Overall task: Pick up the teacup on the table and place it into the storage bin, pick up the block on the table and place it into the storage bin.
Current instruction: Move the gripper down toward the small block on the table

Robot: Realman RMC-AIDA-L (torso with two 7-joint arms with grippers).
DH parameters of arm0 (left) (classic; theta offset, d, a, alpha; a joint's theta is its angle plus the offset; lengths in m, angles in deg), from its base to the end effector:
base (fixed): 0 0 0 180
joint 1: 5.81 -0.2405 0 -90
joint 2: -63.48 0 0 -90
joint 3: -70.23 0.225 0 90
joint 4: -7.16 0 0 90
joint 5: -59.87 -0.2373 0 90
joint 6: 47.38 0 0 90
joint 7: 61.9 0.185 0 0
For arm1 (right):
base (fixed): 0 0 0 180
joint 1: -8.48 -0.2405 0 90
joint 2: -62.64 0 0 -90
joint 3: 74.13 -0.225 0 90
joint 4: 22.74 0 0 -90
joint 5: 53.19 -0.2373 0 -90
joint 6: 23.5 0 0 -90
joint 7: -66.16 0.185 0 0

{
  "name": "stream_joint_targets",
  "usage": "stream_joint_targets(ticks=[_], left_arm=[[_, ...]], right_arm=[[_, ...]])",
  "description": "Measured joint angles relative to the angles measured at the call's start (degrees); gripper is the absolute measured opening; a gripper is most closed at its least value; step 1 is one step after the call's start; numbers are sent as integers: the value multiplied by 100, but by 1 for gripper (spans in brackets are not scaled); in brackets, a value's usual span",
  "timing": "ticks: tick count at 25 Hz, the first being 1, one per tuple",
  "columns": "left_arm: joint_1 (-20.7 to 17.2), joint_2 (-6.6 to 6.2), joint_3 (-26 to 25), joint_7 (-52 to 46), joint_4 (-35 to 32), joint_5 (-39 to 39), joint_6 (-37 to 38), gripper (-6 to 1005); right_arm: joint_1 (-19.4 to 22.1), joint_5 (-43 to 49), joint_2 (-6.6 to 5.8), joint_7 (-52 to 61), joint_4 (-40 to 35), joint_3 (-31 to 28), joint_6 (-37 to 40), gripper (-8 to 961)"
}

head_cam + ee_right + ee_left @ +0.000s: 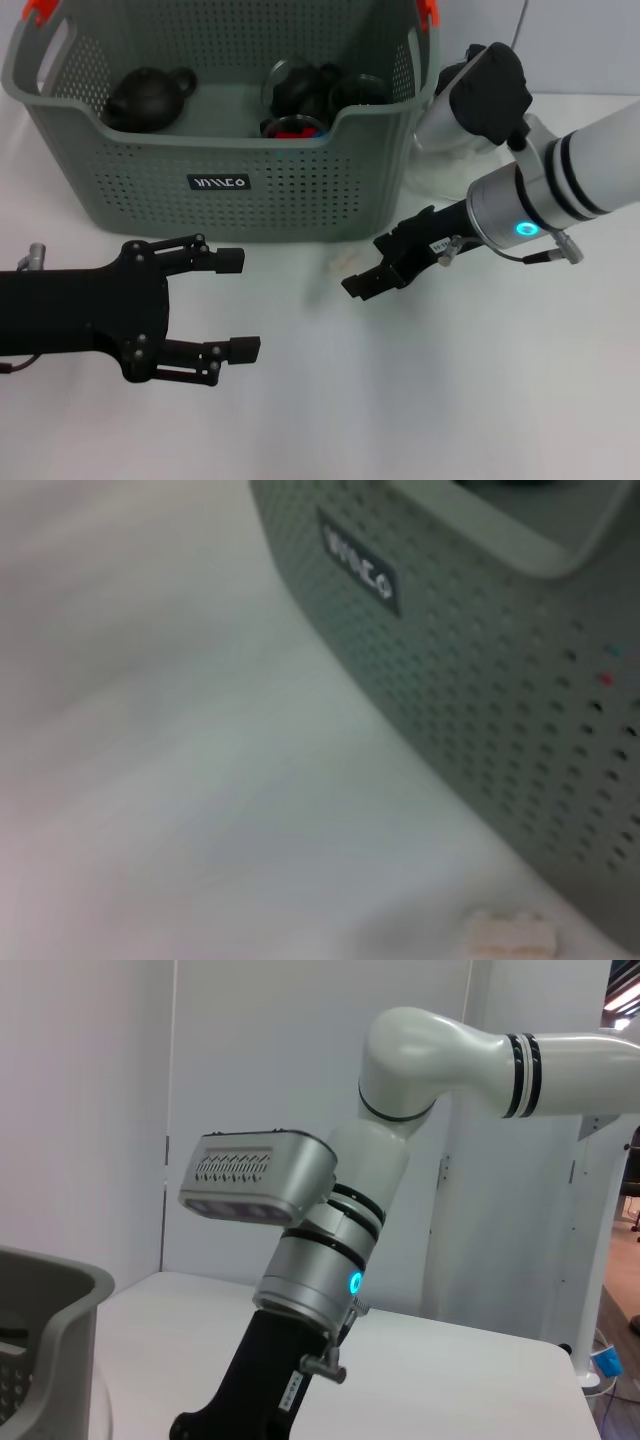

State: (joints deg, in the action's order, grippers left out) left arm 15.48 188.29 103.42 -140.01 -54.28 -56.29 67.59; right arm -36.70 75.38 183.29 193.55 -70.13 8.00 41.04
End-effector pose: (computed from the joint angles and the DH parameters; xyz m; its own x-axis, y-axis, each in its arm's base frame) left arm -0.2162 0.2808 0.0357 0.8269 0.1562 0.5402 0.2402 -0.9667 -0.0881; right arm 0.1475 0.4024 -0.1148 0.8672 -0.4968 0.0333 -0.4747 -0.8451 -0.2457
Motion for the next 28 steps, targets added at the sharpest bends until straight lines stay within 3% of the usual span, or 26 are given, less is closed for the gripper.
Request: stream_joint_targets(ticks=[9, 28], left_arm=[[-2, 0, 27, 0, 10, 0, -1, 906], [14, 0, 57, 12, 37, -12, 2, 907]], right_arm=[[10, -74, 24, 176, 101, 614, -653, 834], [-70, -297, 26, 119, 500, 954, -1261, 827]])
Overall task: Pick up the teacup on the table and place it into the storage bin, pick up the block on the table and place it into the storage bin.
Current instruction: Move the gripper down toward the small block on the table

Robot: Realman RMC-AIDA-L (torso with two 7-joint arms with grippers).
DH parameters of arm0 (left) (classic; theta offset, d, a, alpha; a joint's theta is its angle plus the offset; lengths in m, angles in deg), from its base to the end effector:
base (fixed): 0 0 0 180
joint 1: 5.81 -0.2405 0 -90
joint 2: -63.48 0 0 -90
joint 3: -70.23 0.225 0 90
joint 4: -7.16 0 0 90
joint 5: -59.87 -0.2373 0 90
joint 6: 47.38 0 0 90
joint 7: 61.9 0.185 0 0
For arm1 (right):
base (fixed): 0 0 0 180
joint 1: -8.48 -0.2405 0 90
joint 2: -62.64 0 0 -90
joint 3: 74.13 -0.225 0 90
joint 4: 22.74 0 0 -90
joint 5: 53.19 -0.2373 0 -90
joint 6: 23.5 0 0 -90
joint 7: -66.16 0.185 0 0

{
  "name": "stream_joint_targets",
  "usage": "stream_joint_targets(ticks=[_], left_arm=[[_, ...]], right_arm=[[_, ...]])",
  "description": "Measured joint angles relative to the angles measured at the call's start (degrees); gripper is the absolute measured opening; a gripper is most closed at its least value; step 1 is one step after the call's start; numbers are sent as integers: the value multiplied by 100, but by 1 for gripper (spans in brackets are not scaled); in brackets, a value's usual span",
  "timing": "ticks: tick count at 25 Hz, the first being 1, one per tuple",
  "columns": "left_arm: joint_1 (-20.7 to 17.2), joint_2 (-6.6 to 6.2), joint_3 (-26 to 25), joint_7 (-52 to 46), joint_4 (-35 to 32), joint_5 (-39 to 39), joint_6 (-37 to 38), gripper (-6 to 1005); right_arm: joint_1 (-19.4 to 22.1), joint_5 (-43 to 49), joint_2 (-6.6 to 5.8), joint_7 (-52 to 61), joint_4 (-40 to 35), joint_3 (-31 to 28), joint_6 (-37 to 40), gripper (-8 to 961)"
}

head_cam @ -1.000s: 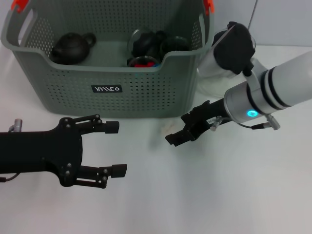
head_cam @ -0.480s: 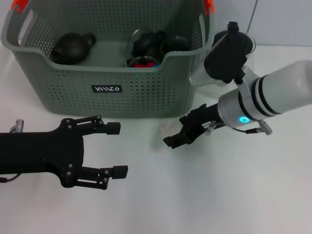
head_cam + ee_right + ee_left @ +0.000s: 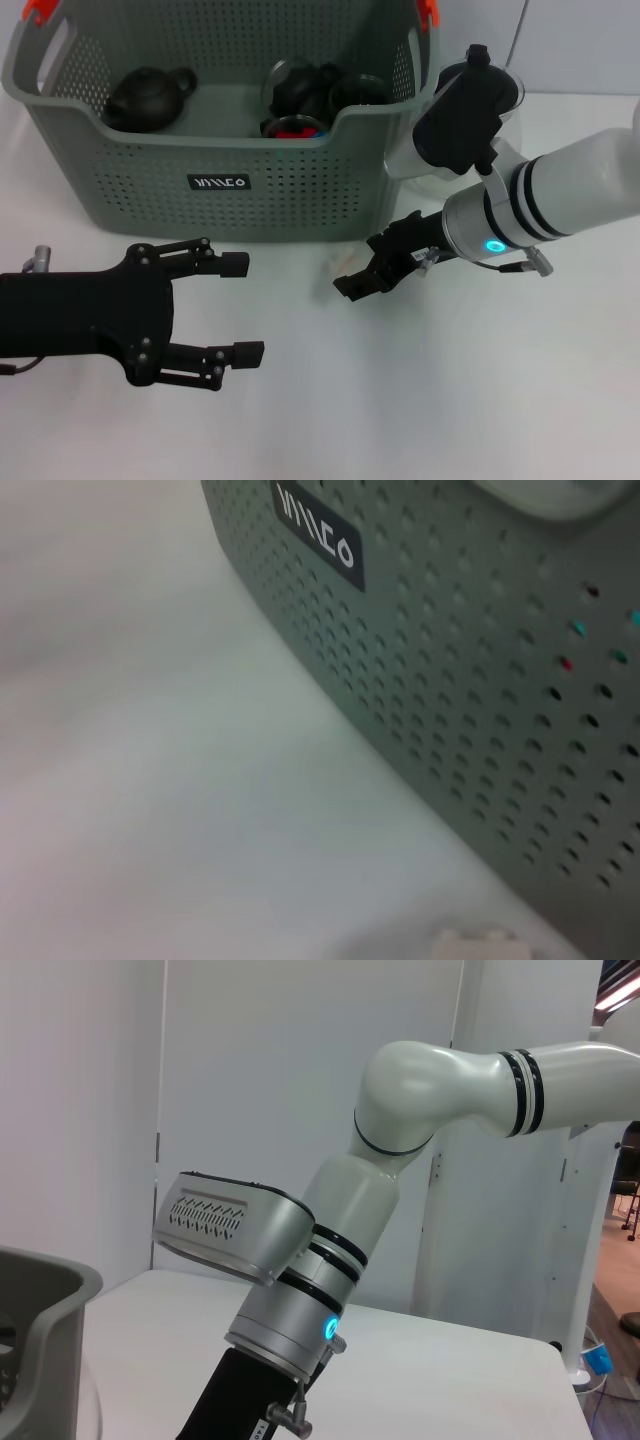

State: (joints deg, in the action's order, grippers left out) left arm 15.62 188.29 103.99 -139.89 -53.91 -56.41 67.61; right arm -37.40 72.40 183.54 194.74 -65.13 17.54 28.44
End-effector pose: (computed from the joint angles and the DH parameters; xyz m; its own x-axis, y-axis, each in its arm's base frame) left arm -0.2151 0.2804 0.0330 0.8282 0.1573 0.5378 0.2339 -0.9692 -0.0767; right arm 0.1568 0.4070 -0.1436 0.8805 -0.4728 0.0349 -0.4366 -0.8372 -0.3293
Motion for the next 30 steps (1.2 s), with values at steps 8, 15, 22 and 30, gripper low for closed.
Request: stream_joint_targets(ticks=[8, 15, 22, 30], left_arm=[[9, 0, -2, 19, 49, 0, 9, 907], [32, 0, -2, 66, 102, -13, 23, 907], [16, 0, -1, 83, 105, -18, 23, 907], [10, 0, -1, 83, 108, -18, 25, 907]], right_arm=[[-23, -185, 4, 0, 116, 261, -233, 824], [-74, -202, 4, 0, 203, 384, -366, 822], [-105, -256, 13, 0, 248, 510, -551, 819], [-271, -424, 12, 0, 470, 706, -719, 745]])
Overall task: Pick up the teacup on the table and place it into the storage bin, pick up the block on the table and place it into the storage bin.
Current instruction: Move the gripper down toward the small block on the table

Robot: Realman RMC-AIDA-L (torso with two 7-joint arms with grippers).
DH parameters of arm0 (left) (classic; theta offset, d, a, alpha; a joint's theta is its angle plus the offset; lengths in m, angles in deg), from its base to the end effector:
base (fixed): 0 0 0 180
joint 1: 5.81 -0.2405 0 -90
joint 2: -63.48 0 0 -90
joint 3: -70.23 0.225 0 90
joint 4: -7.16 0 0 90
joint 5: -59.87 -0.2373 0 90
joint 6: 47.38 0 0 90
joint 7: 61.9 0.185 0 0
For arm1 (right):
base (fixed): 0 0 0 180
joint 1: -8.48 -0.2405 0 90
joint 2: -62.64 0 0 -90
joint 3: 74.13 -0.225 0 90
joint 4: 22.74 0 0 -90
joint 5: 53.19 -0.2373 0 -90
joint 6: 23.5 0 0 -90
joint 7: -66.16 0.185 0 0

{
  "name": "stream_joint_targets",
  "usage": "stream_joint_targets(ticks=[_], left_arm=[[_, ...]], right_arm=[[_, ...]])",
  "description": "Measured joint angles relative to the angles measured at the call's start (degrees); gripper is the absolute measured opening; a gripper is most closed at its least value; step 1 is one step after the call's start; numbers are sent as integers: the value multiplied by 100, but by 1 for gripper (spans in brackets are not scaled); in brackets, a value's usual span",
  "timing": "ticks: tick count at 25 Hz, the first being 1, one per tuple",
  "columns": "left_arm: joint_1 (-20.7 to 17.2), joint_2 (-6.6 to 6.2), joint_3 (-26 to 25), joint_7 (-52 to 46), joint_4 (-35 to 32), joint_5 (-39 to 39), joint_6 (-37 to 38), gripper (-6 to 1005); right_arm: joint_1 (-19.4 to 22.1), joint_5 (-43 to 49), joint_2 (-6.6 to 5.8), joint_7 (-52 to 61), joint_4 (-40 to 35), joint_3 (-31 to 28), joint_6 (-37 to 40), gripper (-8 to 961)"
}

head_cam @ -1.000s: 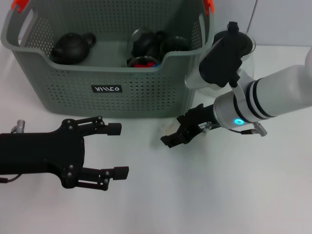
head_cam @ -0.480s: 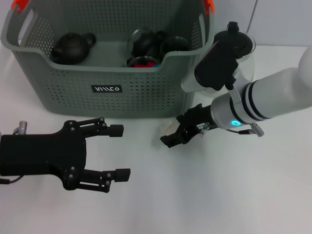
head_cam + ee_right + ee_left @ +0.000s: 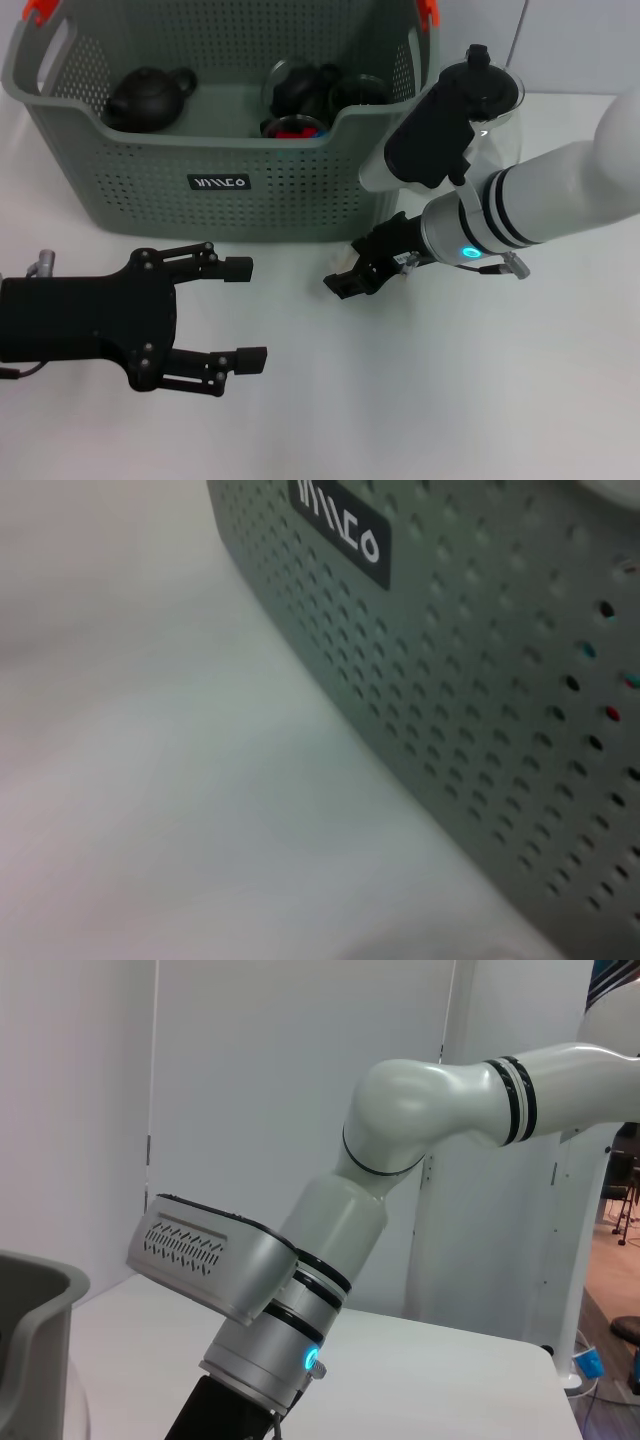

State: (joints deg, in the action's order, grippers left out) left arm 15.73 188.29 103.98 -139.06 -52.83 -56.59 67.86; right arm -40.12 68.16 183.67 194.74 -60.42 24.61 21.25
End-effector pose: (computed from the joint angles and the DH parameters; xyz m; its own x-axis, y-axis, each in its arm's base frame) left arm -0.2155 0.2786 0.0298 0.8244 0.1565 0.5439 0.2280 -0.9714 -0.0661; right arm 0.1553 0.4073 -0.1638 0.8971 -0.4392 0.0478 -0.3955 -0.8465 -0.3563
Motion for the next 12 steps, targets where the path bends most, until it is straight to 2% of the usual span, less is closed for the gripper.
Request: stream_joint_targets(ticks=[2, 12], left_arm=[[0, 0, 0, 0, 3, 0, 0, 907], [4, 0, 0, 0, 6, 1, -1, 908]], right_arm=[[-6, -1, 0, 0, 15, 5, -29, 708], [-47, -7, 0, 0, 28, 14, -106, 704]])
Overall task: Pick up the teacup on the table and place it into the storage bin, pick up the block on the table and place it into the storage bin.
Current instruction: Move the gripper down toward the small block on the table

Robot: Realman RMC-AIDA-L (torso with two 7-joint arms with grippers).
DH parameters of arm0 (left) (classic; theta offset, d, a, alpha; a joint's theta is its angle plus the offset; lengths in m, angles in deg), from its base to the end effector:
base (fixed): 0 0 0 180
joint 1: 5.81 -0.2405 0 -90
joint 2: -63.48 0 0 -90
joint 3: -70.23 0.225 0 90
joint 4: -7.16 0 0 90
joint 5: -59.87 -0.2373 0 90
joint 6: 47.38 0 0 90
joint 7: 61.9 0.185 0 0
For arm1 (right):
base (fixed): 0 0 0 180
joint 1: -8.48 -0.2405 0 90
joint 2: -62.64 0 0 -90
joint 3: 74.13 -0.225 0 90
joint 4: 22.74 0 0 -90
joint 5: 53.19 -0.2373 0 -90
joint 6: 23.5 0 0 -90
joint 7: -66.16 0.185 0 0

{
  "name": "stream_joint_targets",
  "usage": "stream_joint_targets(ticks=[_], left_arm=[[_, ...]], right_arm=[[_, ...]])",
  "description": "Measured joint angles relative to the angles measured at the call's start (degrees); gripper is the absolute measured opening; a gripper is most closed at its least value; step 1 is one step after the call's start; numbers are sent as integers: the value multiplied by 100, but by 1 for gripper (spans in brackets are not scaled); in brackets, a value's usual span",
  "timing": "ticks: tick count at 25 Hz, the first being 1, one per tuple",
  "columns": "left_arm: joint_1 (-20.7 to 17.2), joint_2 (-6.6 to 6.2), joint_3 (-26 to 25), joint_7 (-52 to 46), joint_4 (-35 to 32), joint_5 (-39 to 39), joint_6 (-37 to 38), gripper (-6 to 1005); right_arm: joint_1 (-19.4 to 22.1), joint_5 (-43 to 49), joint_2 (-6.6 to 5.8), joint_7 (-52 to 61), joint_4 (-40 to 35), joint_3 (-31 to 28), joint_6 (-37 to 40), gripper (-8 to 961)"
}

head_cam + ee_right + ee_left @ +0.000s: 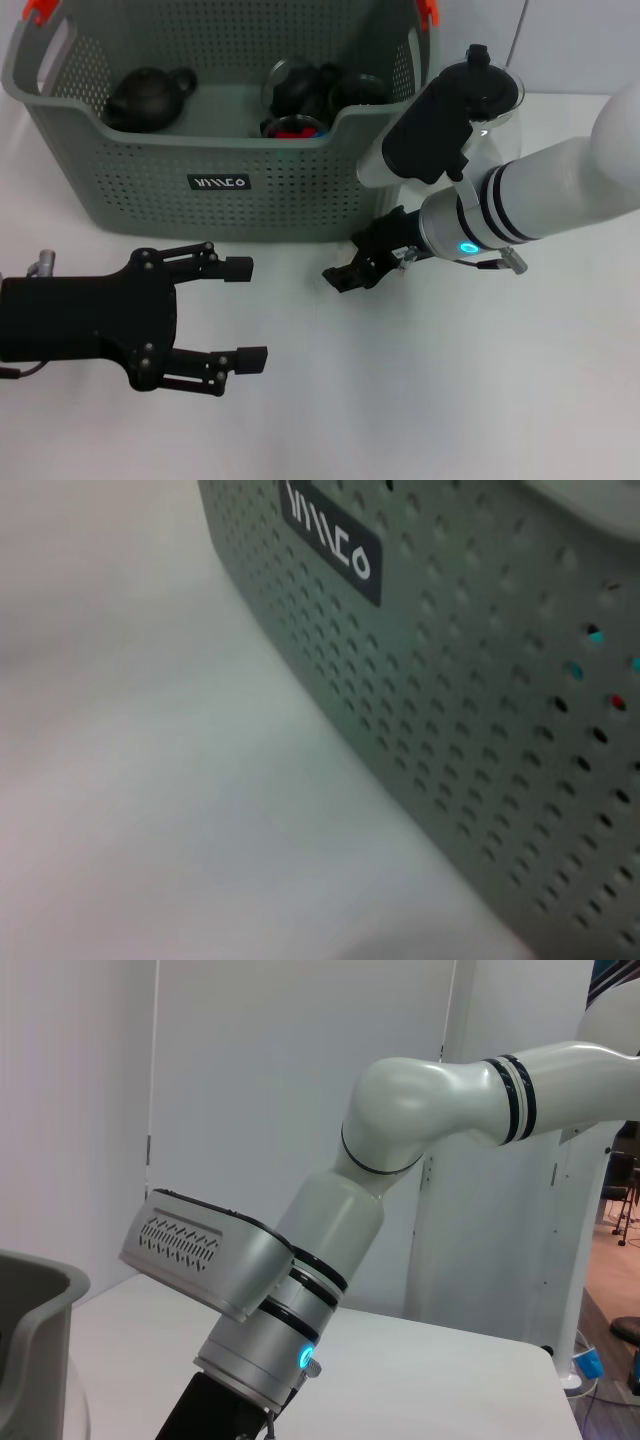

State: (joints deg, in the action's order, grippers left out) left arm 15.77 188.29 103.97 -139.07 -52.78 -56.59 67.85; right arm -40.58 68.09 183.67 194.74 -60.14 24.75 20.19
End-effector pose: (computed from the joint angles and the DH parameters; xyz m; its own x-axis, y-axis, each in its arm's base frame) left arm -0.2153 0.2787 0.0297 0.8241 0.1567 0.5443 0.2280 -0.9714 -0.0656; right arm 0.1529 0.4109 -0.1635 0.9012 -0.4314 0.0407 -0.3877 -0.8448 -0.3688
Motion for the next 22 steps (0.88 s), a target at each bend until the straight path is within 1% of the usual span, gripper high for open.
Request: stream_joint_targets(ticks=[9, 14, 22], left_arm=[[14, 0, 0, 16, 0, 5, -14, 908], [14, 0, -1, 66, 37, 3, -24, 908], [31, 0, -4, 85, 79, -9, -25, 908]], right_arm=[[-62, 0, 0, -7, 109, 71, -107, 675], [-69, 1, 0, -14, 110, 83, -151, 536], [-93, 1, 14, -17, 113, 163, -186, 538]])
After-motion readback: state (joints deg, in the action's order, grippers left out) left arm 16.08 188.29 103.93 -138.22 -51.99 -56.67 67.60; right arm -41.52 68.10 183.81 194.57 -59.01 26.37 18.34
